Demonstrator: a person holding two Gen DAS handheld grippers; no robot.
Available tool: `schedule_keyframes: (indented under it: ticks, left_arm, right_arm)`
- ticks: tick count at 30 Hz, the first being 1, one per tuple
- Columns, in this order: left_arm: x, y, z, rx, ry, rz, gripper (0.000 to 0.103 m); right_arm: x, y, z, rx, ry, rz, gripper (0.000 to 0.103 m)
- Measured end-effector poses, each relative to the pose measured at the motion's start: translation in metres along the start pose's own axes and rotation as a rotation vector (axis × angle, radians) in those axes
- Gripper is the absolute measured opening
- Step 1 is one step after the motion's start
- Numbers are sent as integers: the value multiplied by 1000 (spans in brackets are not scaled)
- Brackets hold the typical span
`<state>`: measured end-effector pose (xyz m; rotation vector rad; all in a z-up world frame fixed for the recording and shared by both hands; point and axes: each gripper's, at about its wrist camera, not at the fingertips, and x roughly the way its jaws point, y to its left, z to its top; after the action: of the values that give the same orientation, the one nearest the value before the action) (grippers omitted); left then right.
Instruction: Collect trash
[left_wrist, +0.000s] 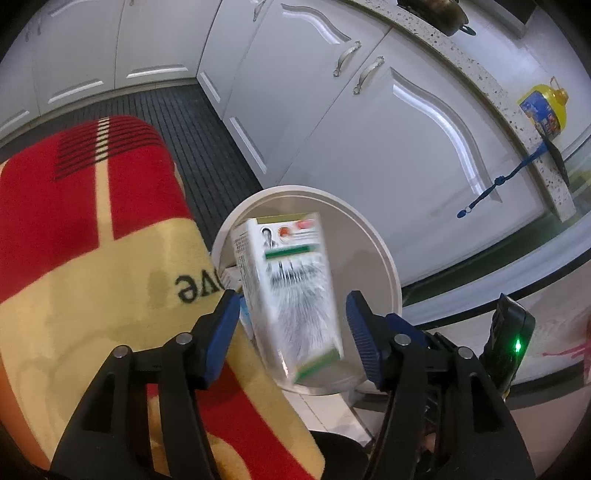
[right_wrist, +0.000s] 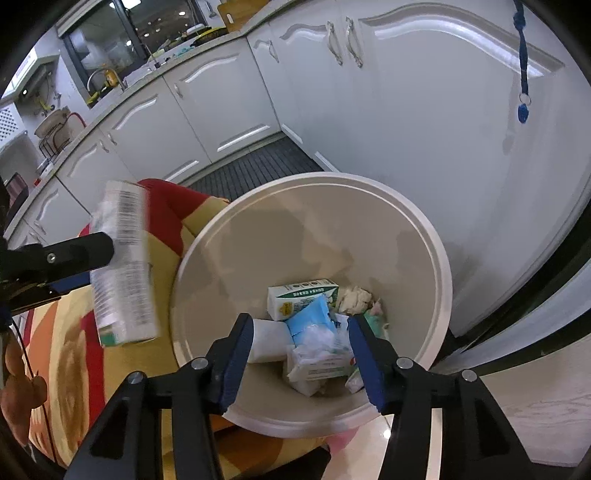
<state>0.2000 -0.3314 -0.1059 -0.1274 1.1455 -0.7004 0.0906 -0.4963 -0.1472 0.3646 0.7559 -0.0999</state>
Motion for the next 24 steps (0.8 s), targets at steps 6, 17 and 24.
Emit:
schedule_keyframes:
  ticks: [6, 17, 24]
  left_arm:
    - [-6, 1, -3, 13, -25, 7, 68]
    - [-39, 6, -24, 60, -147, 137, 73]
    - [-85, 6, -44, 116, -305, 220, 77]
  right_arm:
    - [0, -2, -2, 23, -1, 2, 52]
    - [-24, 14, -12, 7, -69, -25, 68]
    - [-56, 47, -14, -64, -173, -44, 81]
